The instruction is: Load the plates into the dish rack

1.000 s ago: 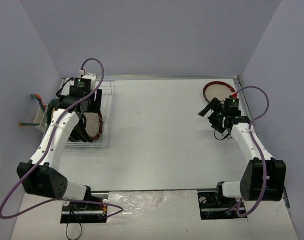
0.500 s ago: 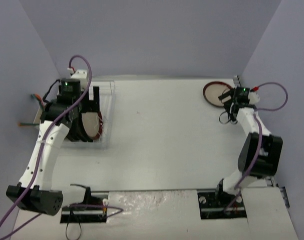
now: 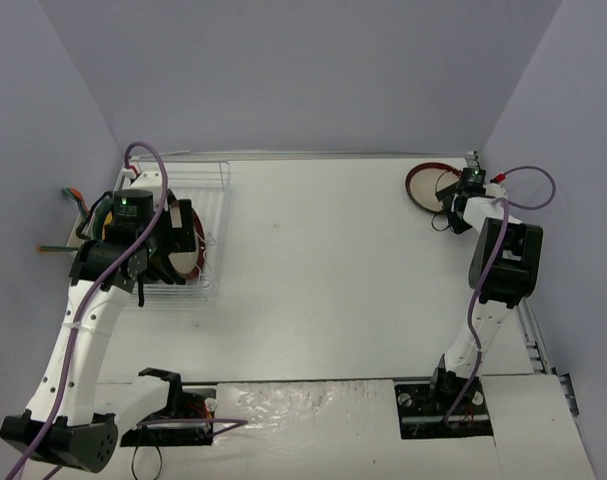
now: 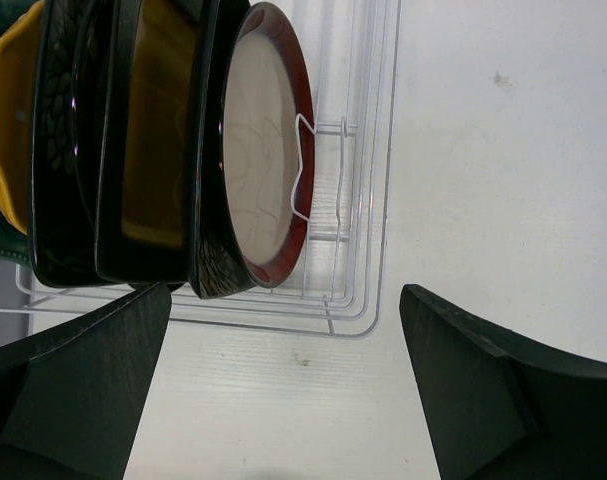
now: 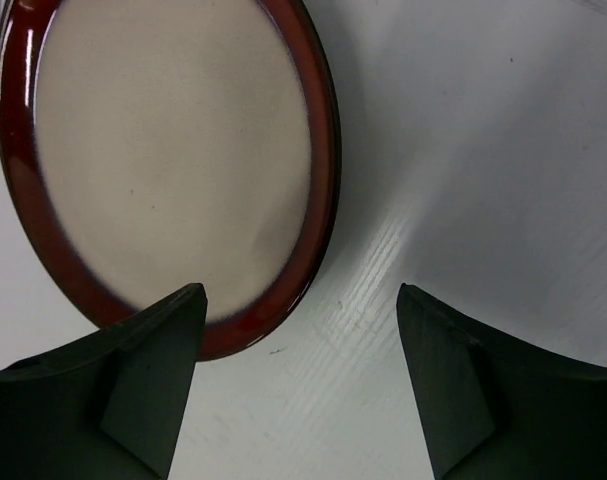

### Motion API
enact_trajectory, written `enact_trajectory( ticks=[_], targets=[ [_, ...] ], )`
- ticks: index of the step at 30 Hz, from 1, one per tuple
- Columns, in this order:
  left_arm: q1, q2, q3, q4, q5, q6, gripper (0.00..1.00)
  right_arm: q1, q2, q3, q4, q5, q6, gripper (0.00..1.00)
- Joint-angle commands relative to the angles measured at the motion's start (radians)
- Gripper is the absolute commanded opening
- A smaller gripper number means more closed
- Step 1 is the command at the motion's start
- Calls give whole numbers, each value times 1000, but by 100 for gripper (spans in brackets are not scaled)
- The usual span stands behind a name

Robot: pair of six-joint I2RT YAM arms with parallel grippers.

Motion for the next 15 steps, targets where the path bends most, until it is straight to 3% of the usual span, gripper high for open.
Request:
enact_trajectory(
  ticks=[1, 11, 15],
  targets=[
    [7, -39, 1, 37, 16, -45, 97, -19, 43, 89, 58, 18, -6, 66],
    [7, -42, -18, 52, 57, -77, 97, -31, 130, 132, 56, -12, -21, 40],
    [7, -32, -19, 69, 78, -106, 97, -31, 139, 121, 56, -35, -30, 23]
  ],
)
